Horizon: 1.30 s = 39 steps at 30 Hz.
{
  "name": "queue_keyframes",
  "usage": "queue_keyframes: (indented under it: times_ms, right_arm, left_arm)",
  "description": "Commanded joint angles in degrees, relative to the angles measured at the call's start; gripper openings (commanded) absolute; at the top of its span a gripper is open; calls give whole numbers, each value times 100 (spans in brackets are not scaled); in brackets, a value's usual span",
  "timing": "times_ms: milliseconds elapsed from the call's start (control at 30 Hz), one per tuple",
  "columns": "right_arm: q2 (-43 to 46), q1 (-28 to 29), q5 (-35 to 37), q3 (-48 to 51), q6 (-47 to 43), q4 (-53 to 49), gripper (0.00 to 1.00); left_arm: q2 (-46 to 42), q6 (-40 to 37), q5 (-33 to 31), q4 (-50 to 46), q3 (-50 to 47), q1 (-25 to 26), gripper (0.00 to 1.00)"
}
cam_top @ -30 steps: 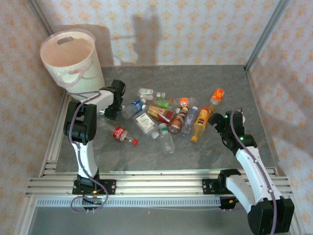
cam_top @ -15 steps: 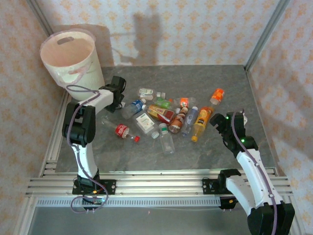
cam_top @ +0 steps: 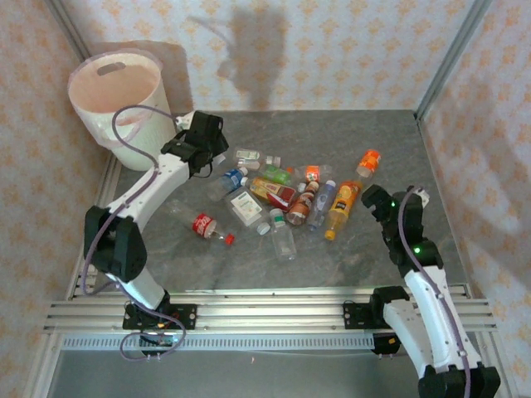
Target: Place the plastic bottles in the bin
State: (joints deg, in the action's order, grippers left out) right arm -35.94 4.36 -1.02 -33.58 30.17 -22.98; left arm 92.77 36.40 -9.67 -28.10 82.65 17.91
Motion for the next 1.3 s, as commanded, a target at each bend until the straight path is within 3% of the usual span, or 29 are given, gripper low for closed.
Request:
queue_keyframes:
  times_ms: [0,233,600,800,967,1067,1167,1267]
  right_arm:
    - [292,30,257,248,-234,807,99]
    - [332,37,1013,249,-243,795,99]
    - [299,39,952,-140,-724,-35,99]
    - [281,33,474,-421,-1032,-523,99]
    - [214,31,7,-307,-1072,-388,99]
    - [92,37,24,-290,-1009,-350,99]
    - [-11,37,68,-353,-1025,-393,99]
    - [-19,36,159,-403,-1053,-521,99]
  left_arm:
    - [-502,-1223,-268,-66,652,-16,48]
    - [-147,-2327,-1354,-573,2391,-156,49]
    - [782,-1391,-1691,94,3345,-1727,45]
    - [1558,-1000,-1185,136,3970,-2297,45]
    - [2389,-1238,-514,-64,4858,-2587,45]
    - [3222,-1463,497,-753,6137,-2688,44]
    - [4029,-1765,961,-1633,7516,-2688,44]
    - [4184,-1973,1189,-1756,7632,-2727,44]
